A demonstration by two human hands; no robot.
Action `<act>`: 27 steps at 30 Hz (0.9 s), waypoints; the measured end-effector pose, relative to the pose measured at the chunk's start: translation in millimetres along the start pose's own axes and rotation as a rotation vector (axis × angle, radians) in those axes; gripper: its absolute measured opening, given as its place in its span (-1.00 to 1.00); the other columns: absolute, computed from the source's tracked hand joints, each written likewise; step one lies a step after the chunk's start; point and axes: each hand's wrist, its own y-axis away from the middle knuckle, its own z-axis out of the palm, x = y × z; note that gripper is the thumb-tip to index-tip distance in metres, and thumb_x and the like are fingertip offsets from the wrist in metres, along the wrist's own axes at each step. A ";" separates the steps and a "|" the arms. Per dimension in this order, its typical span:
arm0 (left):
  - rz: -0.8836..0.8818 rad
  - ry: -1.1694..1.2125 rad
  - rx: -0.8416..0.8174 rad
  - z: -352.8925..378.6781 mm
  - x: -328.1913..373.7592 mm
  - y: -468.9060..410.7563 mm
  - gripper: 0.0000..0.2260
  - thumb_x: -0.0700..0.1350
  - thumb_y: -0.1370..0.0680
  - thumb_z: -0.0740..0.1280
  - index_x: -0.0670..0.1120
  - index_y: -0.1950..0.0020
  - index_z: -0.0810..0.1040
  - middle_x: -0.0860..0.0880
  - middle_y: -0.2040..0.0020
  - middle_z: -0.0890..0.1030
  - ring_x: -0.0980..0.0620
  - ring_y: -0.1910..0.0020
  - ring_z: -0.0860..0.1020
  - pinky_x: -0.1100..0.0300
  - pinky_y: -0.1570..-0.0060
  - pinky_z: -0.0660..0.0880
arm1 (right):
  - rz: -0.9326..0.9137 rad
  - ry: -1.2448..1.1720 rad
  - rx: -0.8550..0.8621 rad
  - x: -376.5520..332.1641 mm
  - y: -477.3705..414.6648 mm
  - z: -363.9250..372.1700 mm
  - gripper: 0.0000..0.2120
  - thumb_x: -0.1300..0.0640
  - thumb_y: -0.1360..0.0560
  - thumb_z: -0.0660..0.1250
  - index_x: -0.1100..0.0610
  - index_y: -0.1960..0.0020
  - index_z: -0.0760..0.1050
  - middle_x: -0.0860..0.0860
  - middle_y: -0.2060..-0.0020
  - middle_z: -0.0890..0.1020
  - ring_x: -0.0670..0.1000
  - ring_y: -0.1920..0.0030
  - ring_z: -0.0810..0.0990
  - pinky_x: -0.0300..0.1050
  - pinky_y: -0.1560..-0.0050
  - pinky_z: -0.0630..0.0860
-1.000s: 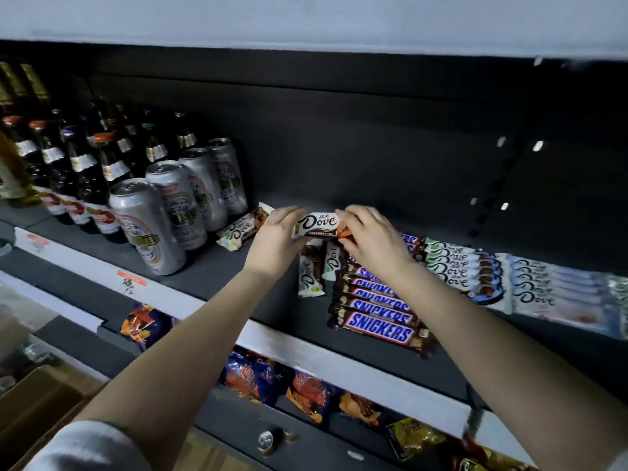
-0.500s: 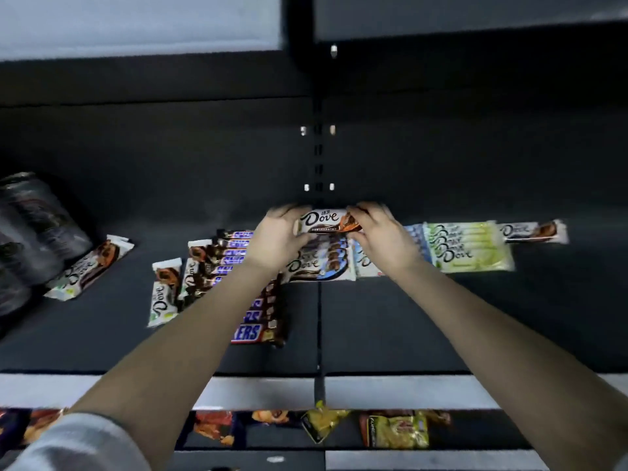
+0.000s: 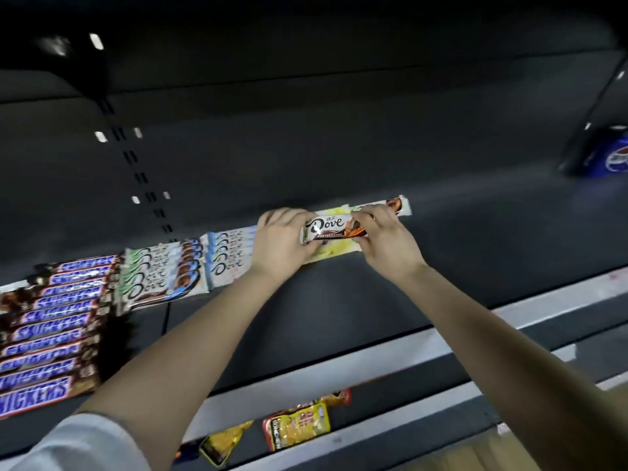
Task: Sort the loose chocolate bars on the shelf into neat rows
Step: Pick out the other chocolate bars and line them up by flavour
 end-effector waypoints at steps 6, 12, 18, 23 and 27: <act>-0.028 -0.040 0.007 46.1 57.6 -18.7 -0.59 0.14 -0.32 0.44 0.00 -0.11 0.61 0.05 -0.07 0.64 -0.05 -0.10 0.53 0.12 -0.22 0.21 | 0.060 -0.040 -0.109 67.1 16.2 -18.8 -0.57 0.22 -0.51 0.27 0.16 -0.37 0.35 0.09 -0.29 0.40 0.08 -0.35 0.26 -0.03 -0.23 0.42; -0.157 -0.064 -0.059 75.6 98.1 -34.5 -0.59 0.13 -0.43 0.37 0.08 -0.26 0.50 0.10 -0.25 0.51 0.02 -0.30 0.36 0.02 -0.39 0.10 | 0.044 -0.046 -0.149 114.7 14.5 -24.6 -0.57 0.27 -0.51 0.27 0.18 -0.37 0.36 0.07 -0.26 0.41 0.05 -0.33 0.26 -0.11 -0.19 0.41; -0.292 -0.108 -0.086 101.5 107.6 -40.7 -0.57 0.12 -0.44 0.36 0.07 -0.29 0.47 0.03 -0.31 0.43 -0.07 -0.35 0.30 -0.08 -0.46 0.00 | 0.073 -0.080 -0.221 133.7 -0.2 -7.8 -0.58 0.32 -0.50 0.24 0.18 -0.35 0.36 0.03 -0.27 0.38 0.00 -0.34 0.22 -0.15 -0.23 0.42; -0.398 -0.125 -0.028 109.4 103.2 -39.1 -0.56 0.08 -0.47 0.34 -0.05 -0.30 0.43 0.00 -0.36 0.39 -0.07 -0.39 0.26 -0.03 -0.45 -0.07 | 0.085 -0.137 -0.227 130.2 -19.6 12.4 -0.55 0.35 -0.48 0.24 0.16 -0.36 0.35 0.04 -0.28 0.40 0.03 -0.35 0.22 -0.14 -0.28 0.35; -0.478 -0.124 -0.001 110.8 100.0 -38.8 -0.62 -0.04 -0.51 0.29 -0.08 -0.32 0.41 -0.05 -0.43 0.32 -0.12 -0.42 0.19 0.00 -0.46 -0.05 | 0.132 -0.205 -0.160 126.6 -26.8 27.8 -0.49 0.43 -0.43 0.24 0.17 -0.35 0.37 0.05 -0.30 0.40 0.04 -0.38 0.23 -0.17 -0.35 0.27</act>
